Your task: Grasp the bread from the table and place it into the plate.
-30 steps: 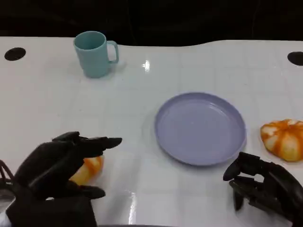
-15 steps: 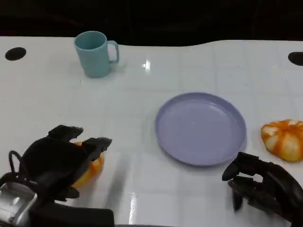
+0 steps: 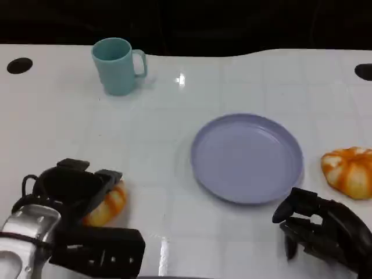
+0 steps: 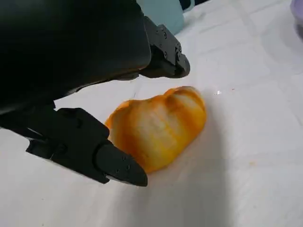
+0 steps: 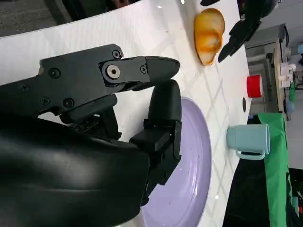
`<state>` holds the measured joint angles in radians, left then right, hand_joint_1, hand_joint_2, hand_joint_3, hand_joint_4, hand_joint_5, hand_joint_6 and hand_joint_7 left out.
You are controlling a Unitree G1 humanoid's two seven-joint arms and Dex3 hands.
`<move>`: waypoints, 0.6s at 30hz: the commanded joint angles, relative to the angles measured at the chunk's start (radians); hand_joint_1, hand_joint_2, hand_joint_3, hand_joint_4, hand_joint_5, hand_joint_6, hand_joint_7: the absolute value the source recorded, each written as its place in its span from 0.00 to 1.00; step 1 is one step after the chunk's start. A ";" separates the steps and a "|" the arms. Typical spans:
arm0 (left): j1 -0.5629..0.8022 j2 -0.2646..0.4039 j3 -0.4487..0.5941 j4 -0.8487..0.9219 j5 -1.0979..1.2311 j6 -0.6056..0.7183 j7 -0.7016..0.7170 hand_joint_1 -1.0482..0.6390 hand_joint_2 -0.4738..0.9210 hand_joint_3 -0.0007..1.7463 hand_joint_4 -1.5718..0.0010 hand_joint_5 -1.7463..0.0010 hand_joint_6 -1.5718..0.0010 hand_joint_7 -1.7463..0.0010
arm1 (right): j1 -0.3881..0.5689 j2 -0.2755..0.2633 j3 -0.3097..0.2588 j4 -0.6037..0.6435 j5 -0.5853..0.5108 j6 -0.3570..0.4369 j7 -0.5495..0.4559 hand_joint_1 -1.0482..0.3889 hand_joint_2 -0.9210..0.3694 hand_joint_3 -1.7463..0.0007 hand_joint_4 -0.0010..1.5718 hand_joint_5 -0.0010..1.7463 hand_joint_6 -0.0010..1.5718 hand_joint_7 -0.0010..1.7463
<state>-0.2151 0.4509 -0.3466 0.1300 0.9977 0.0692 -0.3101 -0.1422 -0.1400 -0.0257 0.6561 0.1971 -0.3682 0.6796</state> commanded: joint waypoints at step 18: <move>-0.131 -0.030 -0.056 0.410 -0.174 -0.181 0.360 0.50 0.81 0.40 0.53 0.33 0.33 0.96 | 0.029 -0.014 -0.001 -0.001 -0.008 0.021 -0.003 0.38 0.00 0.84 0.42 1.00 0.43 0.80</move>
<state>-0.3705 0.4239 -0.4062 0.4946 0.8547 -0.0675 -0.0047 -0.1371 -0.1400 -0.0267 0.6475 0.1983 -0.3586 0.6807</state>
